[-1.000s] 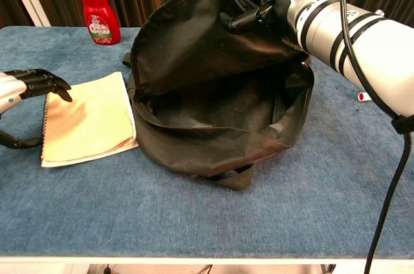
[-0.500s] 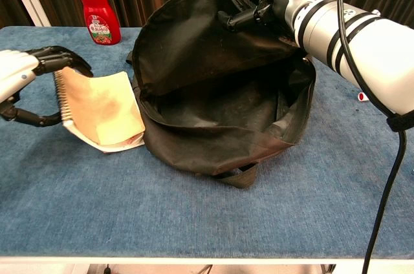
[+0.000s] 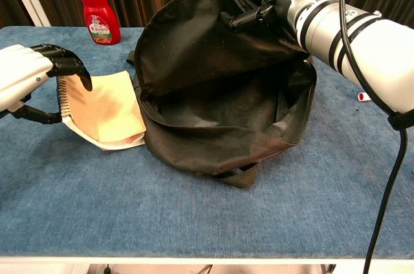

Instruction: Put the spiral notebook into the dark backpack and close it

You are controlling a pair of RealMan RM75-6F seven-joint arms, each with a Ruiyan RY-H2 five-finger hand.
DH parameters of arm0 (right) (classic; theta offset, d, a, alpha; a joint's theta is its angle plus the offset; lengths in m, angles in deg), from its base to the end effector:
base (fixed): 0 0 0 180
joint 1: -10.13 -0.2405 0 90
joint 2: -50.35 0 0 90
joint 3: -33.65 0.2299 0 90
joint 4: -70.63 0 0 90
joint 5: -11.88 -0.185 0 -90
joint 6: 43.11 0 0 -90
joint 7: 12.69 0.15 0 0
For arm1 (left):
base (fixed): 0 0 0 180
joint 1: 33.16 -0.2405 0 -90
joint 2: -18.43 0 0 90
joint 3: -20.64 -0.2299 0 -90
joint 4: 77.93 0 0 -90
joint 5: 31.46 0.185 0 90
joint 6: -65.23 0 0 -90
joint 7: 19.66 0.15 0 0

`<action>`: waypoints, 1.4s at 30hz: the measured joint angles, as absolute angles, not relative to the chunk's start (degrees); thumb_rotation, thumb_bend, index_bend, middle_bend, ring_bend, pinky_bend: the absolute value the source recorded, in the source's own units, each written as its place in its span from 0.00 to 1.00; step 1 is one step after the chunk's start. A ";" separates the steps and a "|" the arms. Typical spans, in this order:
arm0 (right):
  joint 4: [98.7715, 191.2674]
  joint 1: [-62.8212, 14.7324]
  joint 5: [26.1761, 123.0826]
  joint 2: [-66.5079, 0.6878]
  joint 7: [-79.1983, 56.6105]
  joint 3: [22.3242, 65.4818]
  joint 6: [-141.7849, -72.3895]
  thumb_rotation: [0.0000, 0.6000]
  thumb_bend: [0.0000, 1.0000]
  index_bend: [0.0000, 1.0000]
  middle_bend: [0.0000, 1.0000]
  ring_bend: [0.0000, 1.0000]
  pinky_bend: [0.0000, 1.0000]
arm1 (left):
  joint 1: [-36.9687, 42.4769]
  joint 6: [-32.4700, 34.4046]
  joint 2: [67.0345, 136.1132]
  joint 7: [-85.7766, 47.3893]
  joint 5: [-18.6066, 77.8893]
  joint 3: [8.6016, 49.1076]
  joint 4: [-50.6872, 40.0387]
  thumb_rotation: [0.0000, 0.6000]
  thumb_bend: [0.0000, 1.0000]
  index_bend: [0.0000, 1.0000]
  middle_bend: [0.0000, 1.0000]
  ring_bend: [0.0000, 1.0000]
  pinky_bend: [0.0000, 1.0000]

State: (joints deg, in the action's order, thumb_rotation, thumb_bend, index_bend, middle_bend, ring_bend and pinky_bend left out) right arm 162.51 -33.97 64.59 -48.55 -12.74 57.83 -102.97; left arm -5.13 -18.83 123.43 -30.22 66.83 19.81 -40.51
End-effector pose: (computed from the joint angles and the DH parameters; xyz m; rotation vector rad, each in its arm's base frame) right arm -0.0504 -0.3298 -0.0010 1.3975 -1.6401 1.4764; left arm -0.2200 0.2821 0.0069 -1.8416 -0.5220 -1.1634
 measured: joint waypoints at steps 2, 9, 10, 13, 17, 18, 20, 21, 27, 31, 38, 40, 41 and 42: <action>162.55 -33.94 64.59 -48.41 -12.60 57.79 -102.80 1.00 0.48 0.69 0.53 0.25 0.02 | -5.15 -19.41 123.78 -30.33 66.55 20.02 -41.04 1.00 0.28 0.46 0.43 0.31 0.25; 162.70 -33.84 64.57 -48.06 -12.36 57.69 -102.59 1.00 0.48 0.69 0.53 0.25 0.02 | -5.02 -21.20 125.47 -30.46 66.13 20.45 -43.67 1.00 0.25 0.55 0.52 0.40 0.27; 162.73 -33.82 64.58 -48.00 -12.31 57.68 -102.59 1.00 0.48 0.69 0.53 0.25 0.02 | -4.98 -21.46 125.79 -30.50 66.09 20.49 -44.23 1.00 0.25 0.57 0.54 0.41 0.28; 162.78 -33.76 64.59 -47.88 -12.23 57.64 -102.57 1.00 0.48 0.69 0.53 0.25 0.02 | -4.87 -22.65 126.52 -30.78 66.12 20.54 -45.59 1.00 0.25 0.62 0.58 0.45 0.31; 162.77 -33.69 64.56 -47.79 -12.08 57.58 -102.55 1.00 0.48 0.69 0.53 0.25 0.02 | -4.85 -24.82 127.31 -31.50 66.32 20.52 -47.35 1.00 0.25 0.67 0.63 0.50 0.36; 162.79 -33.67 64.57 -47.78 -12.01 57.57 -102.56 1.00 0.48 0.69 0.53 0.25 0.02 | -4.88 -25.44 127.47 -31.66 66.40 20.52 -47.72 1.00 0.25 0.68 0.64 0.51 0.38; 162.90 -33.60 64.65 -47.78 -11.90 57.54 -102.67 1.00 0.48 0.69 0.53 0.25 0.02 | -5.01 -27.34 127.81 -32.12 66.65 20.48 -48.73 1.00 0.25 0.72 0.66 0.53 0.42; 162.96 -33.58 64.70 -47.79 -11.88 57.54 -102.74 1.00 0.48 0.69 0.53 0.25 0.02 | -5.12 -28.32 127.94 -32.34 66.77 20.44 -49.22 1.00 0.25 0.73 0.67 0.54 0.43; 163.13 -33.73 65.04 -48.66 -11.80 57.85 -103.71 1.00 0.48 0.69 0.53 0.25 0.02 | -6.77 -36.02 127.62 -32.71 68.10 19.56 -51.51 1.00 0.25 0.75 0.70 0.56 0.50; 162.97 -34.32 64.65 -49.59 -11.89 58.72 -104.06 1.00 0.48 0.69 0.53 0.25 0.02 | -8.47 -41.77 125.39 -31.14 69.64 18.35 -51.21 1.00 0.26 0.76 0.70 0.57 0.54; 162.55 -35.68 63.30 -51.69 -11.21 61.14 -104.75 1.00 0.48 0.69 0.53 0.25 0.02 | -10.85 -49.38 120.31 -24.45 72.76 16.33 -45.70 1.00 0.27 0.76 0.70 0.57 0.57; 162.34 -36.00 63.01 -52.18 -11.11 61.53 -104.89 1.00 0.48 0.69 0.53 0.25 0.02 | -11.35 -50.84 119.08 -22.27 73.89 15.77 -43.16 1.00 0.27 0.76 0.70 0.57 0.58; 162.19 -36.25 62.78 -52.63 -10.96 61.93 -104.99 1.00 0.48 0.69 0.53 0.25 0.02 | -11.53 -51.38 118.60 -21.33 74.47 15.50 -42.03 1.00 0.27 0.76 0.70 0.57 0.58; 162.11 -36.46 62.61 -52.97 -10.80 62.27 -105.06 1.00 0.48 0.69 0.53 0.25 0.02 | -11.67 -51.94 118.18 -20.37 75.13 15.21 -40.88 1.00 0.28 0.76 0.70 0.57 0.58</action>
State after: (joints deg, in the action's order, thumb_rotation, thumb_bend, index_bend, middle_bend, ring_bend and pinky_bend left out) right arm 162.11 -36.46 62.61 -52.97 -10.80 62.27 -105.06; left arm -11.67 -51.94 118.18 -20.37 75.13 15.21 -40.88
